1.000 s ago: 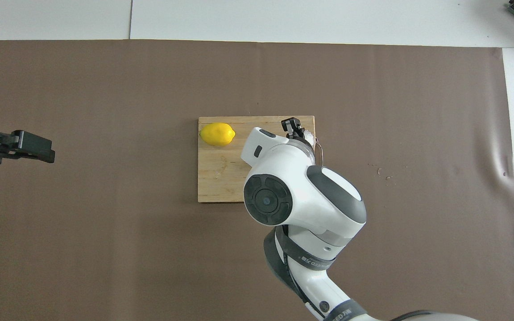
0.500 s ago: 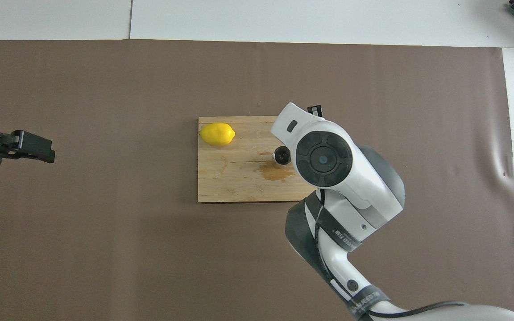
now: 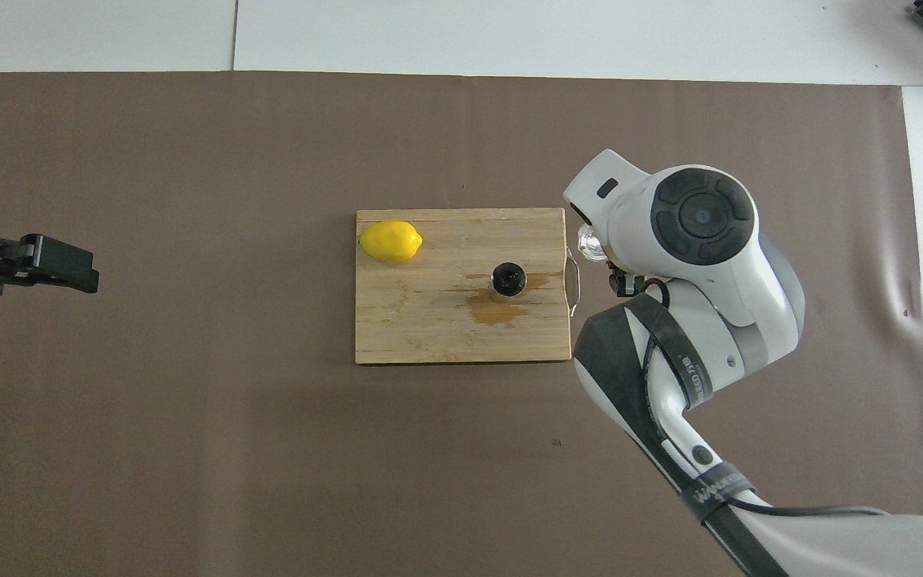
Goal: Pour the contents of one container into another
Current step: 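Carry the glass back beside the board with the right gripper, then lower the glass onto the table and open the right gripper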
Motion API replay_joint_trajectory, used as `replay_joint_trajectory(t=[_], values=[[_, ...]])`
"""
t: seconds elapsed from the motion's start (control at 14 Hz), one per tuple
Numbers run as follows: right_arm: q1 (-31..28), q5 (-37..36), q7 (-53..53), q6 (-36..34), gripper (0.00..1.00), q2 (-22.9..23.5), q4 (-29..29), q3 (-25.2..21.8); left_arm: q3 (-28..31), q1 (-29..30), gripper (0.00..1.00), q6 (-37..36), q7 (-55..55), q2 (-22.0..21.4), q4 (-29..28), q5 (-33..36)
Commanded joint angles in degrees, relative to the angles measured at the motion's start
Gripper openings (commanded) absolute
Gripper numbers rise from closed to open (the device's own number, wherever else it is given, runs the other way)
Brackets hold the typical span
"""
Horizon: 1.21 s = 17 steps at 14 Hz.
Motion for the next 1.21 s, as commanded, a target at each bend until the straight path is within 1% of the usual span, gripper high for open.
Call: replay_joint_trajectory(t=[0.0,0.07,0.29,0.43,0.64,0.86,1.14], values=[[-5.1,6.6,-7.4,0.6,0.0,-1.4,-3.7,0.7,0.2,0.1,1.0,-0.2,-0.5,-1.8,-1.8,-0.5],[-6.4,7.4,-9.0,0.6,0.0,-1.4,-4.5,0.7,0.2,0.1,1.0,-0.2,-0.5,-1.8,-1.8,-0.5],[-10.8,12.9,-16.0,1.2,0.0,-0.8,-7.2,0.7,0.2,0.1,1.0,-0.2,-0.5,-1.8,-1.8,-0.5],[-13.7,16.5,-20.4,4.1,0.0,-0.7,-10.2,0.7,0.2,0.1,1.0,-0.2,-0.5,-1.8,-1.8,-0.5],[-16.3,22.7,-23.0,4.2,0.0,0.1,-11.8,0.7,0.2,0.1,1.0,-0.2,-0.5,-1.8,-1.8,-0.5],[-17.7,25.3,-27.6,4.5,0.0,1.4,-12.5,0.6,0.2,0.1,1.0,-0.2,-0.5,-1.8,-1.8,-0.5],[-19.7,25.3,-31.4,4.6,0.0,3.5,-13.0,0.6,0.2,0.1,1.0,-0.2,-0.5,-1.8,-1.8,-0.5]])
